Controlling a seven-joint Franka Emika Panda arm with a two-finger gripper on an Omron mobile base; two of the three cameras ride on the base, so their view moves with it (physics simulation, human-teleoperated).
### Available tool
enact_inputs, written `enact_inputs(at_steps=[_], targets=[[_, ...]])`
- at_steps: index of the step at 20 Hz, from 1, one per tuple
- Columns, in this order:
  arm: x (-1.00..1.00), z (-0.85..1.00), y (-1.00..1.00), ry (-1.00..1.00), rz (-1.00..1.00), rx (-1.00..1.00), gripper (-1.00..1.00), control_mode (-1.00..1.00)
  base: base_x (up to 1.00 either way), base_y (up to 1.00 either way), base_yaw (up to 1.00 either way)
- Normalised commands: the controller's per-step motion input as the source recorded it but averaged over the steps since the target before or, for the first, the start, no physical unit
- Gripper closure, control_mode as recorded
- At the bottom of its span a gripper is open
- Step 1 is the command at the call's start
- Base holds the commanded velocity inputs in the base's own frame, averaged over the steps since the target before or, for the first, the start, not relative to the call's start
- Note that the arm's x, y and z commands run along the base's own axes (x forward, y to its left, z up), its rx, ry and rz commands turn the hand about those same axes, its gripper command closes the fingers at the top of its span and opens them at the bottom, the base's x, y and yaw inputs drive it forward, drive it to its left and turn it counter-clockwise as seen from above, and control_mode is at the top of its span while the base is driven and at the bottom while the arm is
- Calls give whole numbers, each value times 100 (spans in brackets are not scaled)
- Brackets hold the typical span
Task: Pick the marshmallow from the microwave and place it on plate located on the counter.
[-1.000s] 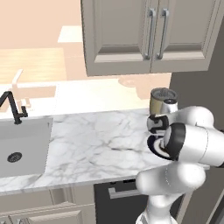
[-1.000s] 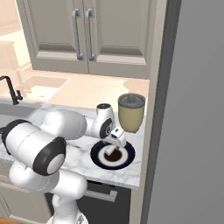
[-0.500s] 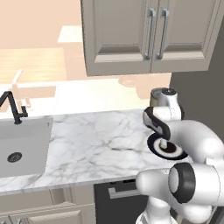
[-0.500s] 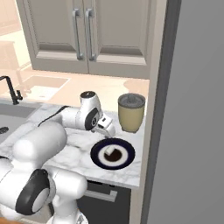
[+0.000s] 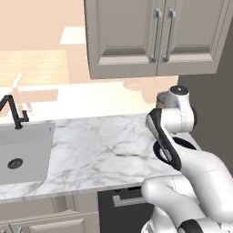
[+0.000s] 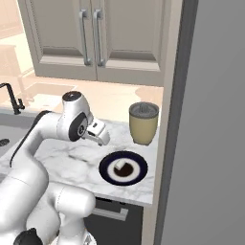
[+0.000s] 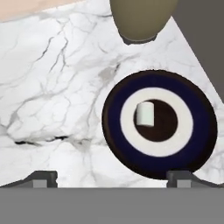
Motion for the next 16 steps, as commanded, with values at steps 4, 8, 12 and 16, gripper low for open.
enact_inputs(at_steps=[4, 8, 12, 16], targets=[[-80, 69, 19, -7, 7, 1, -100, -100, 0, 0, 0], [-84, 62, 1, -4, 2, 3, -100, -100, 0, 0, 0], [-61, 67, 0, 0, 0, 3, -100, -100, 0, 0, 0], [-45, 48, 1, -2, 0, 0, -100, -100, 0, 0, 0]])
